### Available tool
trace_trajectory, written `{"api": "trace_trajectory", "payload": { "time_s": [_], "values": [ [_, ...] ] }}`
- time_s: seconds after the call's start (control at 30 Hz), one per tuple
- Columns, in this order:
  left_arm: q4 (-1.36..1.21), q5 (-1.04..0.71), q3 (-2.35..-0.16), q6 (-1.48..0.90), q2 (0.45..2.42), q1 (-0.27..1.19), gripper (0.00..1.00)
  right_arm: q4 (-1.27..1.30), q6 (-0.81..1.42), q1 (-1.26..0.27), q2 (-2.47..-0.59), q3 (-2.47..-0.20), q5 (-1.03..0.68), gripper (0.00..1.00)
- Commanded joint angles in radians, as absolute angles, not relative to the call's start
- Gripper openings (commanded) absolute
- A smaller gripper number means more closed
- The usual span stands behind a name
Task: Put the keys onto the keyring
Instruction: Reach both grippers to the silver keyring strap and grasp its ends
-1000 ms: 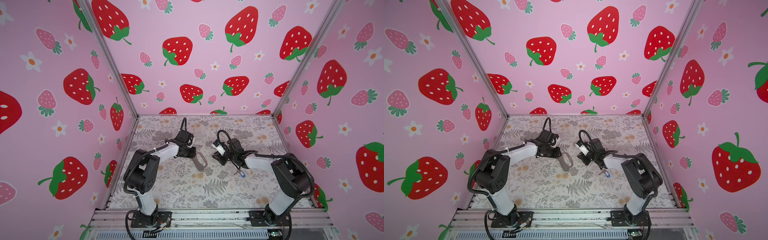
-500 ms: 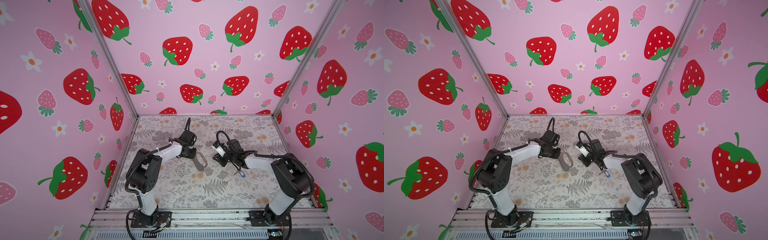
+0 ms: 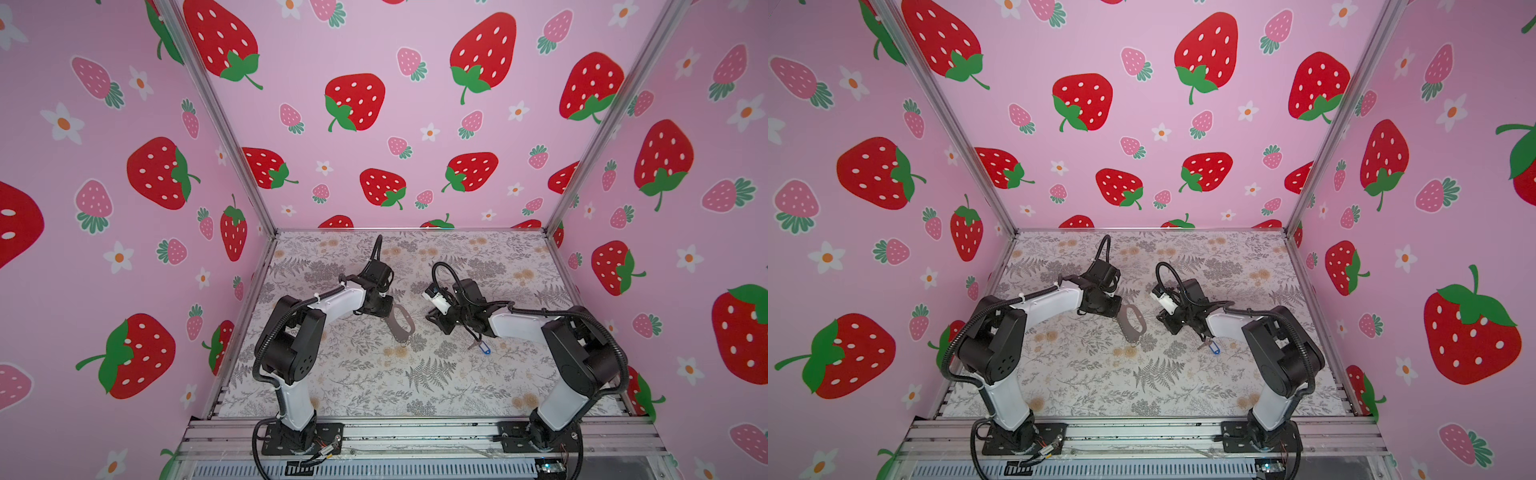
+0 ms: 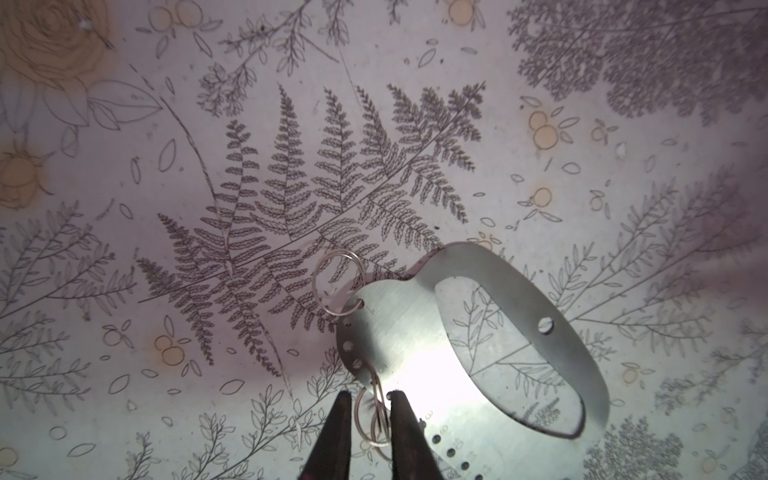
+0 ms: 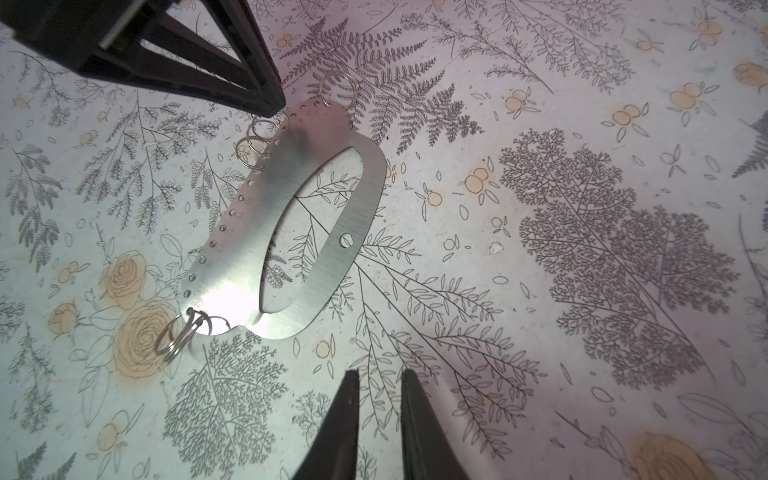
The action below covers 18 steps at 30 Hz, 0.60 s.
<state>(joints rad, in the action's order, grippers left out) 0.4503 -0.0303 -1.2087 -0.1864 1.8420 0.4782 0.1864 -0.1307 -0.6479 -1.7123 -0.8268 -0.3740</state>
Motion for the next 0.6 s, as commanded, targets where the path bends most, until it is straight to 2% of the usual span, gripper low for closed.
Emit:
{"api": "trace_trajectory", "payload": {
  "time_s": [0.0,0.3,0.57],
  "values": [
    [0.490,-0.035,-1.249,-0.177,1.870,0.485,0.22,0.160,-0.149,-0.657,-1.727,-0.853,-0.376,0.23],
    [0.523,0.002,-1.262,-0.153,1.886,0.503,0.23,0.152,-0.148,-0.657,-1.738,-0.858,-0.376,0.24],
    [0.520,0.011,-1.267,-0.151,1.886,0.505,0.16,0.149,-0.147,-0.657,-1.741,-0.861,-0.380,0.23]
  ]
}}
